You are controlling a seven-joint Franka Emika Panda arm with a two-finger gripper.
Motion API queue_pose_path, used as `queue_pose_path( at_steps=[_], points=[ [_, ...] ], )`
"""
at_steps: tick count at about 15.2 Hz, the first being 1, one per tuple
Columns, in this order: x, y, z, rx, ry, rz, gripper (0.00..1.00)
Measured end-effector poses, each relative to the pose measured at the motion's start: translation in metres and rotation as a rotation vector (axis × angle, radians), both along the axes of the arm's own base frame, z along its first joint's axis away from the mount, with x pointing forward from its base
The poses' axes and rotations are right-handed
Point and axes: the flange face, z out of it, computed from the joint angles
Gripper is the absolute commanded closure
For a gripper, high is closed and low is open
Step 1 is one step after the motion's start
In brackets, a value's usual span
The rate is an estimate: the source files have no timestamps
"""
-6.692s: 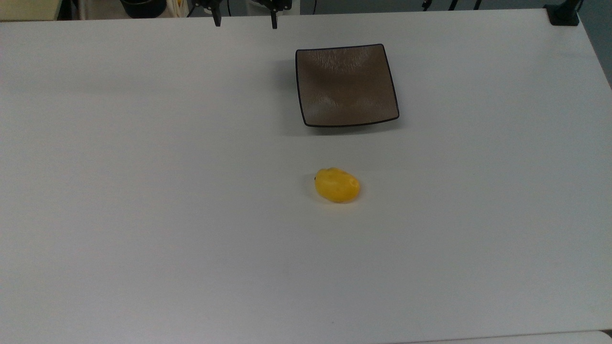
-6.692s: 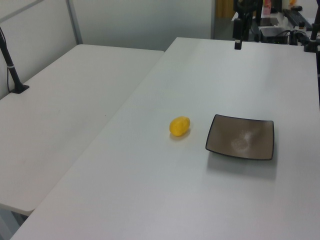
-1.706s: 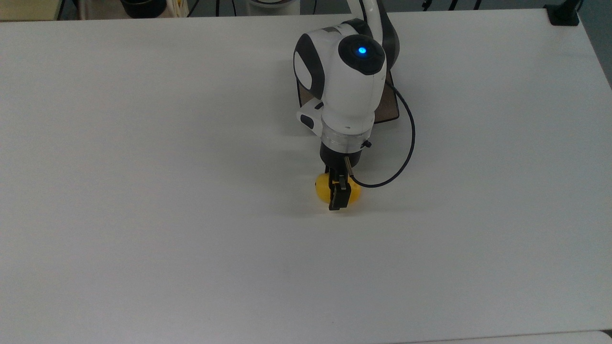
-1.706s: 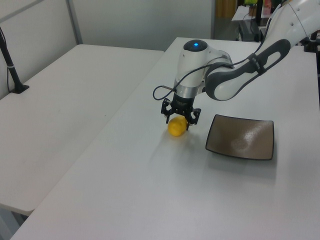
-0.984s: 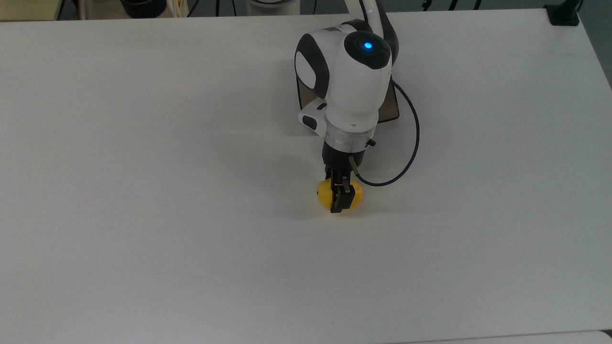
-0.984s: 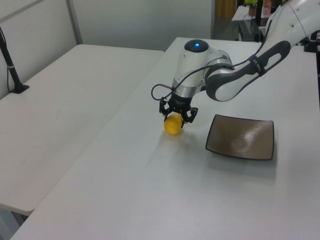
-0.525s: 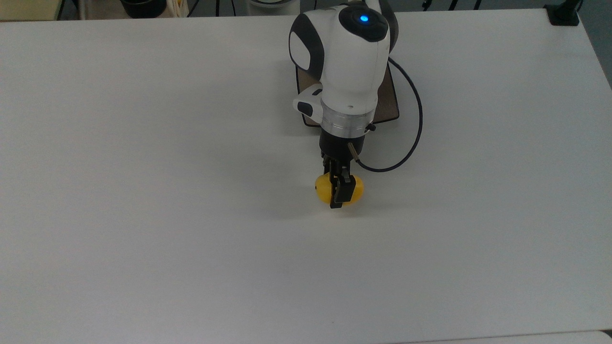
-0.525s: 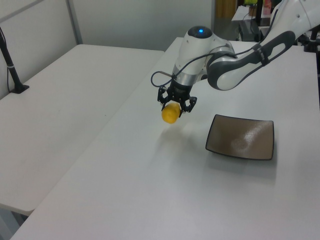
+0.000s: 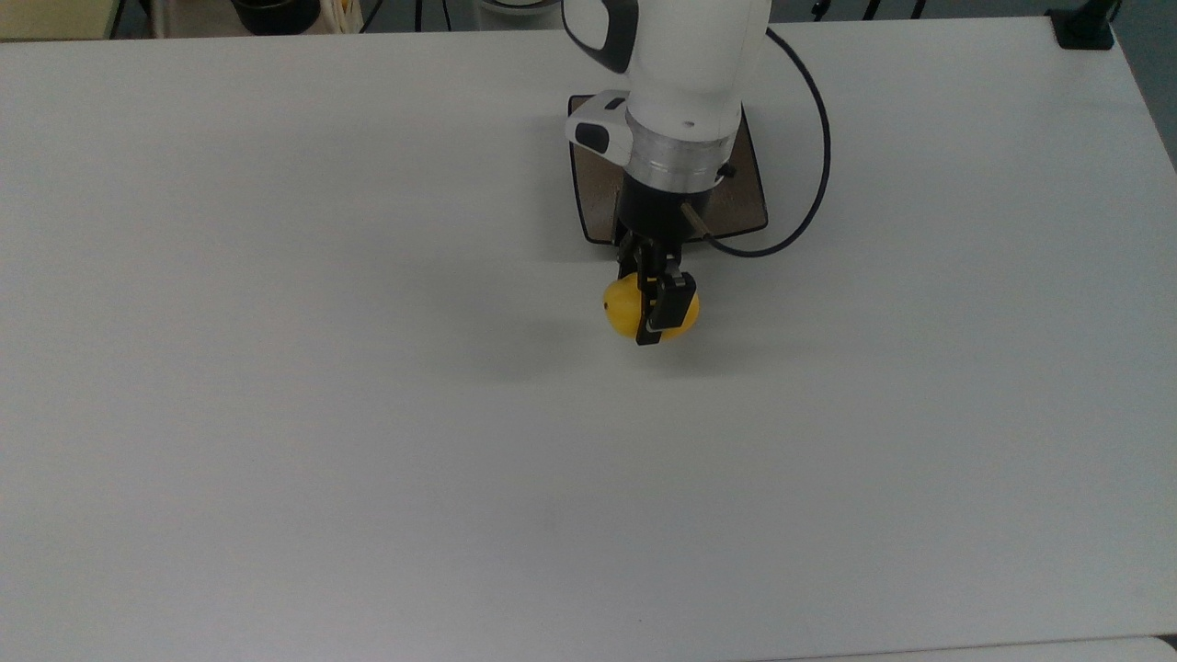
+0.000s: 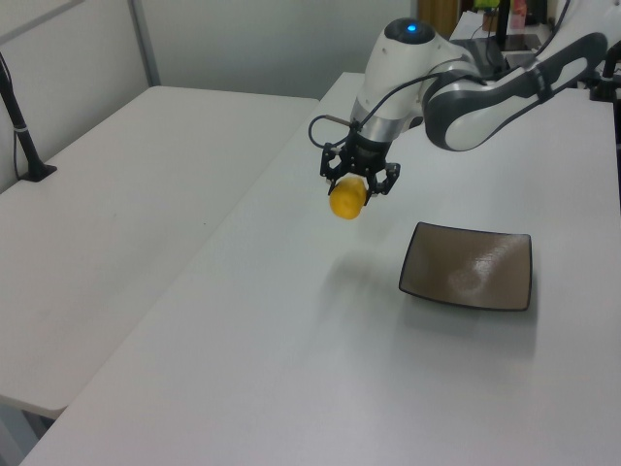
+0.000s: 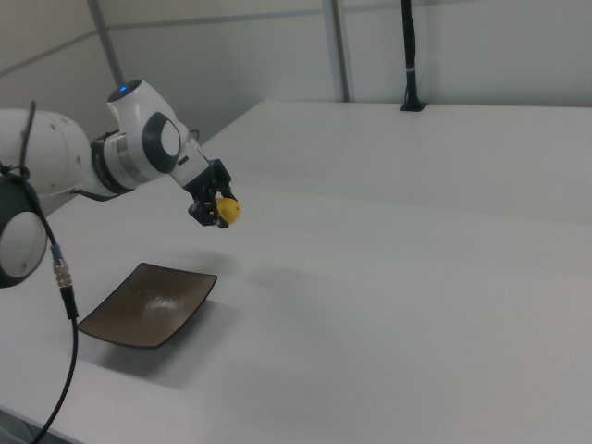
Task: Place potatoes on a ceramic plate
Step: 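Lift the potato and carry it over the brown plate, then lower the potato onto the plate and open the gripper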
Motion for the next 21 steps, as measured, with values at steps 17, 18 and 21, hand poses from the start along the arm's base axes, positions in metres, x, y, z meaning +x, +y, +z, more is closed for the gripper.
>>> queue_pose_path(
  at_steps=[17,18,21],
  points=[
    [-0.089,0.022,0.001,-0.103,0.4,0.495,0.0],
    [-0.091,0.024,-0.004,-0.106,0.409,0.503,0.0],
    [-0.093,0.027,-0.009,-0.108,0.419,0.51,0.0]
  ],
)
